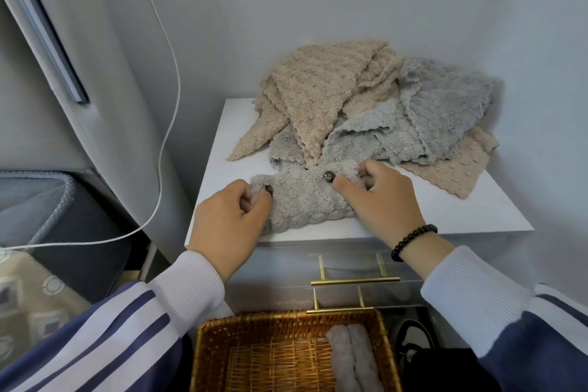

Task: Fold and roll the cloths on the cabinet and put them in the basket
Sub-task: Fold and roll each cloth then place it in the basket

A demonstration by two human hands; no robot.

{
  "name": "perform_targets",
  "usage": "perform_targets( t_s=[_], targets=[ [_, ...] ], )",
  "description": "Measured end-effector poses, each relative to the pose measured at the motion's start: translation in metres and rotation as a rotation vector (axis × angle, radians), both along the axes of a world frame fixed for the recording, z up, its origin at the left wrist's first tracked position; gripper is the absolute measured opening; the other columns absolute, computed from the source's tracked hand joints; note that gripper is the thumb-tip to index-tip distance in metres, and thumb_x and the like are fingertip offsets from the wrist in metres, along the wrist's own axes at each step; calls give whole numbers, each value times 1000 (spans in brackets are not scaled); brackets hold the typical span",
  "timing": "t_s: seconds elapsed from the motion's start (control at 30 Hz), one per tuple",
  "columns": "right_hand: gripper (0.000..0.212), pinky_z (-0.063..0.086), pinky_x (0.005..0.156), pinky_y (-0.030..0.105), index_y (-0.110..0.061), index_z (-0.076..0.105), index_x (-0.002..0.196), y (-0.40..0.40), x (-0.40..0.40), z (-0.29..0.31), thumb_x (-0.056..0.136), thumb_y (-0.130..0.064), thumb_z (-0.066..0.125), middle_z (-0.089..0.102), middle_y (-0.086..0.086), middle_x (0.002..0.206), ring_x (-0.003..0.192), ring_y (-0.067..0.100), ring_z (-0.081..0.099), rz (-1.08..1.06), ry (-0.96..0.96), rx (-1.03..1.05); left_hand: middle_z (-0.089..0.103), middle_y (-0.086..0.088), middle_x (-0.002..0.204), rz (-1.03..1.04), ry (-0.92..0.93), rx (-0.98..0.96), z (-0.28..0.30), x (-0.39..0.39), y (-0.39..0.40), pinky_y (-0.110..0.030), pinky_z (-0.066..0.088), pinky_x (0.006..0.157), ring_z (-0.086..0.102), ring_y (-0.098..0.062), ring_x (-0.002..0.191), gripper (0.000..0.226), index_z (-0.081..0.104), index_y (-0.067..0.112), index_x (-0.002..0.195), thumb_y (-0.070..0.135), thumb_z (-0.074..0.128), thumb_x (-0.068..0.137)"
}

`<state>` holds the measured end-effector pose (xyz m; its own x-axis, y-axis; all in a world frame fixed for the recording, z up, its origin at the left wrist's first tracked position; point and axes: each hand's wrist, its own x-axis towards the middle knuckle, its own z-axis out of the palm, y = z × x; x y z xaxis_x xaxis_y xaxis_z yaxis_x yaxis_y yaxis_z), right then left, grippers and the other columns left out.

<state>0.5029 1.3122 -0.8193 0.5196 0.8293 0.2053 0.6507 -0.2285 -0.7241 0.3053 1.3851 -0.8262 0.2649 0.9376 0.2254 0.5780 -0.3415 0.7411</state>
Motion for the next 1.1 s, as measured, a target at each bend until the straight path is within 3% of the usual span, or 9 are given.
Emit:
perform_targets(
  t_s=[0.17,0.3,0.37,0.53,0.63,0.7,0.87,1.0,1.1],
  targets=[
    [34,40,59,28,-23,47,106,2,-7,-1,85,-42,65,53,-7,78,68,14,53,-43,-119,69,57,4,69,35,45,-31,5,5,1,-38,48,68,54,-19,67,19,49,20,79,33,63,78],
    [24,44,61,30,-14,57,105,8,-13,-3,87,-26,67,54,3,100,74,20,54,5,-392,197,54,-3,127,-147,201,396,7,5,7,-47,44,93,52,-25,117,50,52,19,124,9,61,76],
    [12,46,68,35,-10,65,94,11,-17,-7,83,-11,70,59,8,100,82,25,58,50,-591,301,55,-13,132,-350,350,538,4,8,9,-48,47,94,55,-33,118,58,55,9,128,-1,52,72],
    [31,49,88,43,-4,69,105,14,-20,-17,85,-3,46,68,11,106,102,28,62,339,-709,291,59,-16,129,-463,496,438,1,10,0,-38,43,100,61,-31,113,67,53,1,132,26,24,77],
    [44,41,104,40,-9,50,135,7,-13,-8,95,-11,35,56,11,131,121,26,51,434,-463,0,32,-5,153,-491,496,321,6,4,-4,-18,10,111,31,-17,139,83,26,12,149,52,10,79],
    [51,21,114,27,-14,31,148,1,-8,-5,100,-31,36,37,5,150,140,19,29,492,-464,-126,16,1,159,-521,589,331,1,2,-4,-25,4,117,14,-13,145,93,7,17,153,70,11,76],
    [90,5,114,21,-21,13,153,-5,-11,-3,84,-67,49,16,-5,158,146,12,9,508,-552,-233,19,2,157,-522,679,317,-9,-7,7,-37,9,119,17,-14,144,107,5,20,152,84,23,69],
    [95,8,114,22,-22,12,153,-16,-11,0,81,-65,55,18,-6,158,145,12,12,505,-601,-237,59,-7,129,-487,580,520,-13,-13,6,-47,40,103,58,-26,116,91,45,9,138,74,39,75],
    [85,20,116,29,-19,16,152,-29,-13,-1,86,-44,62,26,-1,155,143,16,21,508,-658,-244,68,-7,112,-499,528,685,-22,-18,3,-52,45,94,67,-27,99,74,54,8,128,47,75,70]
  ],
)
